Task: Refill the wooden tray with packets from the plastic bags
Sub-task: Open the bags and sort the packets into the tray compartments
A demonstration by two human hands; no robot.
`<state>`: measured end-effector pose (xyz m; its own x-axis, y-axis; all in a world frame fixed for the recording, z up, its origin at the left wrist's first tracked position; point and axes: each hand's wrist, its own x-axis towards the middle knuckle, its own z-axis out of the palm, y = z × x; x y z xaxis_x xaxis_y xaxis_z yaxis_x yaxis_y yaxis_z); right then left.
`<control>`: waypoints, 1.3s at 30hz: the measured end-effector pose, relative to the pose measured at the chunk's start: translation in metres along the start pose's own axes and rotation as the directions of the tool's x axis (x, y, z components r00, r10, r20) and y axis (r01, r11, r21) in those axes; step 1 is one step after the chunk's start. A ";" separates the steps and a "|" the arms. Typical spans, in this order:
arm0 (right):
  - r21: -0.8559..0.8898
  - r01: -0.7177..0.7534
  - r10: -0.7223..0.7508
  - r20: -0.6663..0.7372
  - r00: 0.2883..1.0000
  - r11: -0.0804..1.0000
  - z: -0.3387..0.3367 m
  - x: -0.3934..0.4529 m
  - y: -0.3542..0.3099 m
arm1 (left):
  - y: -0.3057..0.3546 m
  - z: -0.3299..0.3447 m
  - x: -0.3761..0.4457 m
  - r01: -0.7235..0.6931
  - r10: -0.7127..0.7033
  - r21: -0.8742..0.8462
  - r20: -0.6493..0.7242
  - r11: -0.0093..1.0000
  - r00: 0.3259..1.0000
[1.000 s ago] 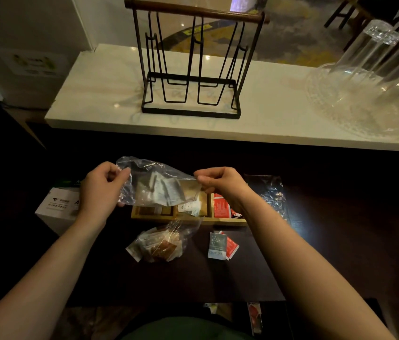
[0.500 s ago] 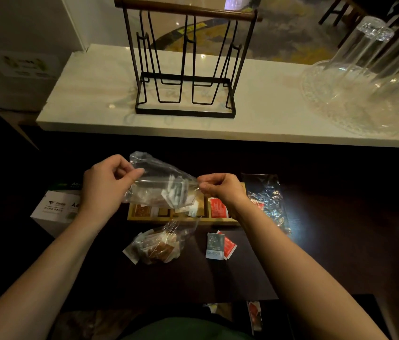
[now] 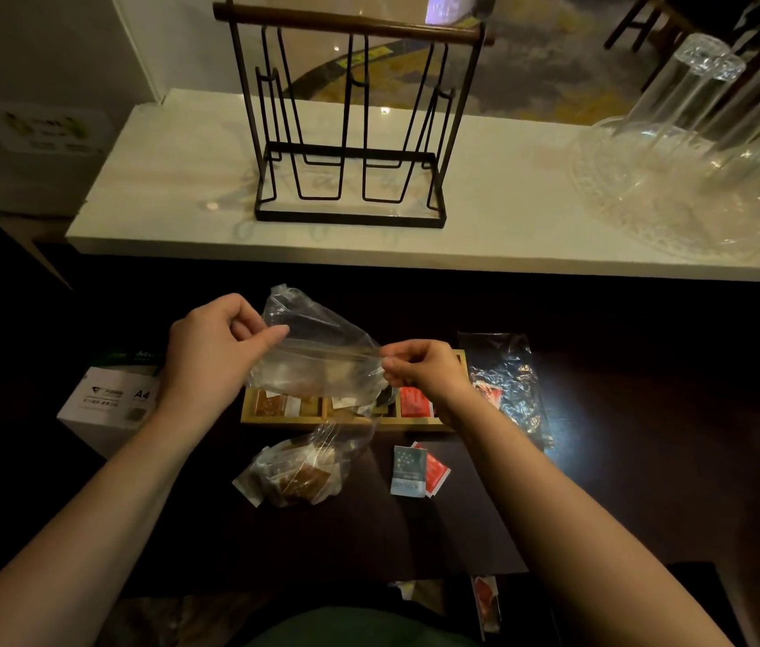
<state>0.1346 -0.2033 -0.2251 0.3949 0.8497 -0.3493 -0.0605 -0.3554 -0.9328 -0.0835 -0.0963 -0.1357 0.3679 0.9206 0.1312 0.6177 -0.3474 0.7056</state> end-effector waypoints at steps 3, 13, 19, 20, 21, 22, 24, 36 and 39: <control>-0.014 0.020 -0.020 0.010 1.000 1.000 0.002 -0.001 0.002 | 0.002 -0.002 0.001 -0.017 0.018 0.030 -0.016 0.999 1.000; 0.437 -0.042 -0.010 0.116 0.993 0.898 -0.021 -0.011 -0.011 | 0.000 -0.001 0.002 -0.039 0.035 -0.117 -0.040 0.992 0.999; 0.062 0.015 -0.030 0.235 0.971 0.998 -0.040 -0.033 -0.022 | 0.001 0.011 0.002 -0.010 0.018 -0.219 0.035 0.976 0.999; 0.048 0.024 -0.031 0.149 0.988 0.999 -0.041 -0.036 -0.018 | -0.001 0.016 0.001 -0.001 0.015 -0.226 0.060 0.974 0.998; 0.071 0.033 -0.037 0.054 0.998 0.997 -0.044 -0.038 -0.014 | -0.002 0.021 -0.001 0.008 0.012 -0.230 0.084 0.973 0.996; 0.118 0.042 -0.038 -0.039 0.999 0.992 -0.045 -0.039 -0.008 | -0.005 0.026 -0.002 0.017 0.006 -0.229 0.101 0.973 0.995; 0.223 0.045 0.003 -0.213 0.977 0.974 -0.051 -0.042 0.004 | -0.010 0.041 -0.008 0.050 -0.017 -0.233 0.144 0.971 0.989; 0.432 0.240 0.156 -0.701 0.696 0.869 -0.091 -0.066 0.063 | -0.072 0.116 -0.073 -0.268 0.011 0.390 0.548 0.881 0.836; 0.470 0.170 0.236 -0.685 0.689 0.866 -0.087 -0.067 0.080 | -0.075 0.119 -0.070 -0.236 0.026 0.378 0.486 0.895 0.874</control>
<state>0.1831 -0.3227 -0.2682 0.8858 0.2347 -0.4004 -0.4163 0.0203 -0.9090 -0.0728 -0.1557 -0.2803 0.6749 0.7087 -0.2055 0.7286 -0.5960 0.3374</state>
